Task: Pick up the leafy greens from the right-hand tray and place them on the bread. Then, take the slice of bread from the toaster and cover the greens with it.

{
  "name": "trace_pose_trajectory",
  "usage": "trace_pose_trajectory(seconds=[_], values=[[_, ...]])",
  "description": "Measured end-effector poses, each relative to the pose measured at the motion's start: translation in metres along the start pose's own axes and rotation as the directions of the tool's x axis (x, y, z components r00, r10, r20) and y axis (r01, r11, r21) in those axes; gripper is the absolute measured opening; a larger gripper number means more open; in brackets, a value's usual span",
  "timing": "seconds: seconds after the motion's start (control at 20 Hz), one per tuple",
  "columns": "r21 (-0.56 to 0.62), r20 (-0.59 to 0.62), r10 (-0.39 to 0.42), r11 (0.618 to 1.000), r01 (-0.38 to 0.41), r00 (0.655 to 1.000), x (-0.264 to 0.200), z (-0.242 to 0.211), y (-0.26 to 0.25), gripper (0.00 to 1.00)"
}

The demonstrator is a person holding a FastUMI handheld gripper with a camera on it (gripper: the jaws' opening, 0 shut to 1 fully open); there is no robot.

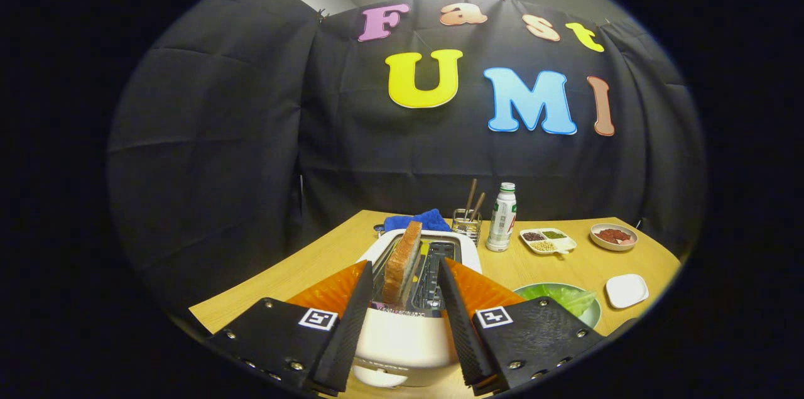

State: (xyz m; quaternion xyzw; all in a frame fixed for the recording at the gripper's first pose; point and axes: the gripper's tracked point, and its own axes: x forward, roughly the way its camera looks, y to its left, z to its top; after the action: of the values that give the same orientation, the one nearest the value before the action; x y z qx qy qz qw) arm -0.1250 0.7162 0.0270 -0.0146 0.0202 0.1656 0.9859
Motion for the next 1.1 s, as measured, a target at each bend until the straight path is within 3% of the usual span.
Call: trace_pose_trajectory(seconds=[0.3,0.4,0.5,0.6,0.75,0.8,0.95,1.0,1.1], values=[[0.032,-0.041,-0.056,0.998,0.058,0.998,0.022,-0.001,0.001,0.65],[0.012,-0.044,-0.076,0.997,0.077,0.996,0.023,0.000,0.001,0.55],[0.003,-0.045,-0.089,0.996,0.090,0.995,0.024,0.003,0.004,0.55],[-0.006,-0.062,-0.092,0.996,0.092,0.994,0.022,-0.004,0.004,0.29],[-0.046,-0.045,-0.103,0.994,0.101,0.994,0.026,-0.004,0.004,0.24],[-0.072,-0.031,-0.110,0.992,0.108,0.993,0.021,0.001,0.006,0.14],[-0.059,-0.022,-0.108,0.993,0.106,0.994,0.028,-0.002,0.004,0.14],[-0.048,-0.020,-0.104,0.994,0.103,0.994,0.026,-0.001,0.006,0.02],[-0.078,-0.023,-0.105,0.992,0.102,0.994,0.025,0.000,0.005,0.02]])
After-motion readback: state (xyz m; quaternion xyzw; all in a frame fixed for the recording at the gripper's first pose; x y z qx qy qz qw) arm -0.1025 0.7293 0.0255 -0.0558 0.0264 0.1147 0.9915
